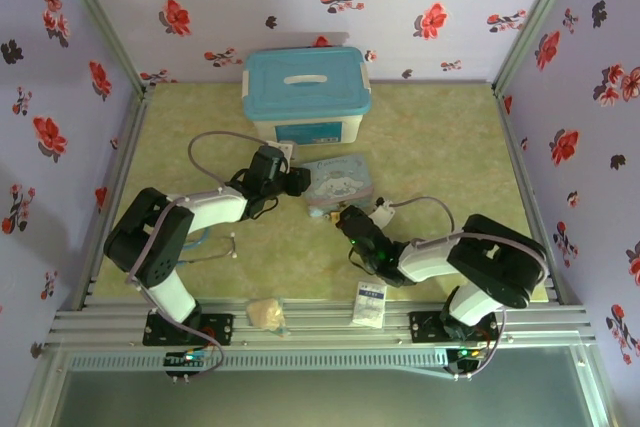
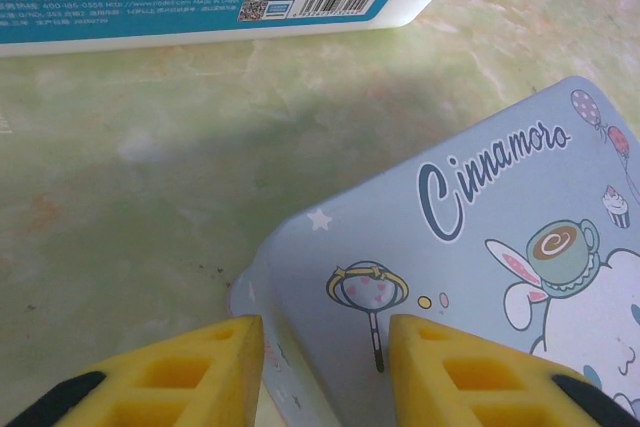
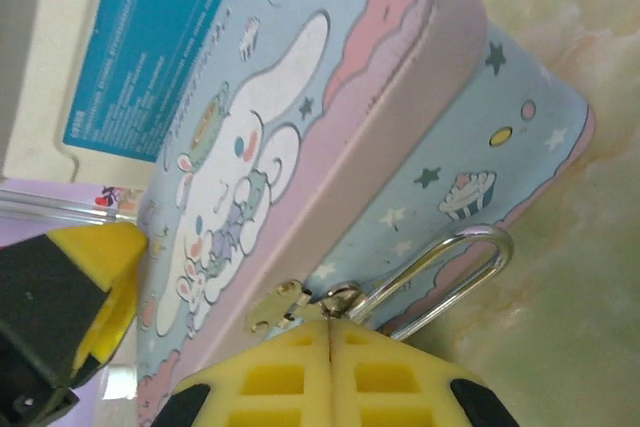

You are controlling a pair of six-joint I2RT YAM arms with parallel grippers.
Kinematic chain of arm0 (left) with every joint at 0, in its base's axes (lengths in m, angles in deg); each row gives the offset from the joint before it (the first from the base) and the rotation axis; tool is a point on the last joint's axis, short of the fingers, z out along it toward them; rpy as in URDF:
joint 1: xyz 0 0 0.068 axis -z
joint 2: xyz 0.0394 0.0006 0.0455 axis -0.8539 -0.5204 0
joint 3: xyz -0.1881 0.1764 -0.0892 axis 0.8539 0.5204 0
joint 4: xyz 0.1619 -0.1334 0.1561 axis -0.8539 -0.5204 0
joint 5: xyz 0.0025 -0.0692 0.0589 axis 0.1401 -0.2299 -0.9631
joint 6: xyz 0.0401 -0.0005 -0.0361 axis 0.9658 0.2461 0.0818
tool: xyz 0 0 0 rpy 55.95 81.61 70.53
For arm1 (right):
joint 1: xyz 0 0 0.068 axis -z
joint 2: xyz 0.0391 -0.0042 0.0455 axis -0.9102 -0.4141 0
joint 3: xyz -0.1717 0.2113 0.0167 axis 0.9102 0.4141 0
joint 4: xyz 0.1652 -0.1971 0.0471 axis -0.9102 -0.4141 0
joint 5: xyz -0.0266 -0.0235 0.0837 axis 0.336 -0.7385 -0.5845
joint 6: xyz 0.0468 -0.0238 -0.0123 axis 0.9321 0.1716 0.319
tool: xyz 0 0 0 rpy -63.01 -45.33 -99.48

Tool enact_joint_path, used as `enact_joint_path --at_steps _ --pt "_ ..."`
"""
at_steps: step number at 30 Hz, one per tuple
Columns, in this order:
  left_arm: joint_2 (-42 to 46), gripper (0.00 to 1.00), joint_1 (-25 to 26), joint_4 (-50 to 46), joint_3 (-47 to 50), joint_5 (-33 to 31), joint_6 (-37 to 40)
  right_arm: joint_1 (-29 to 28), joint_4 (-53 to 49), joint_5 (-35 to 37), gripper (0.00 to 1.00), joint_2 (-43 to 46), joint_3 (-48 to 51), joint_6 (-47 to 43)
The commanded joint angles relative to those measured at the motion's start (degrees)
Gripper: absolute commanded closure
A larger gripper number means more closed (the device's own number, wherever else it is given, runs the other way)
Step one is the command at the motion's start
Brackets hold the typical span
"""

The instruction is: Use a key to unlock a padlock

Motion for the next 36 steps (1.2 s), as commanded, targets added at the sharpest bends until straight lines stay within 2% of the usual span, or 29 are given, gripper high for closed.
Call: enact_joint_path --at_steps 1,3,7,8,10,11,13,14,17,25,29,33,36 --pt "-2.0 0.63 -1.1 -4.1 0.4 -2.6 0.3 1.1 -5.4 1.4 1.0 2.5 0.1 -1.8" --pt "-1.8 0.63 -1.0 -4.2 0.3 -2.7 0.3 1.7 -11.5 -0.4 1.0 3.6 -1.3 -2.3" --pt "-1.4 0.63 -1.1 -5.6 -0.6 -2.5 0.2 1.9 -14.7 -3.6 1.0 4.6 -2.0 -6.4" --pt "-1.0 0.63 -1.1 -5.4 -0.6 -2.4 -0.1 1.9 -16.6 -4.2 0.96 4.8 -2.6 -7.6" --pt "0.3 0.62 -1.1 -5.7 -0.6 -2.0 -0.3 2.0 -24.1 -5.9 0.77 4.8 -5.6 -11.2" --pt "0.9 0.6 -1.0 -6.0 -0.8 -1.9 -0.3 1.9 -26.7 -6.2 0.7 5.0 -6.6 -13.0" --pt "2.4 0.57 -1.1 -6.8 -1.2 -1.5 -0.2 1.8 -31.9 -6.7 0.59 4.9 -9.4 -17.6" --pt "2.9 0.56 -1.1 -6.9 -1.3 -1.1 -0.3 1.8 -35.5 -6.8 0.57 4.5 -11.5 -19.3" --pt "4.0 0.51 -1.1 -7.2 -2.1 -0.3 -0.8 0.9 -42.3 -6.1 0.56 1.5 -17.1 -23.7" --pt "4.5 0.38 -0.8 -9.5 -4.7 0.8 -2.3 -2.4 -49.8 -2.5 0.52 -7.5 -25.3 -25.5" --pt "3.2 0.36 -0.6 -10.6 -5.3 -0.6 -2.2 -3.2 -54.1 0.8 0.52 -10.2 -27.8 -24.2" --pt "1.1 0.36 -0.6 -9.9 -4.7 -2.3 -2.3 -2.9 -54.0 3.0 0.5 -12.7 -29.3 -25.4" --pt "-0.5 0.38 -0.6 -9.0 -4.3 -2.5 -2.4 -2.5 -47.0 0.7 0.51 -14.5 -27.8 -27.2"
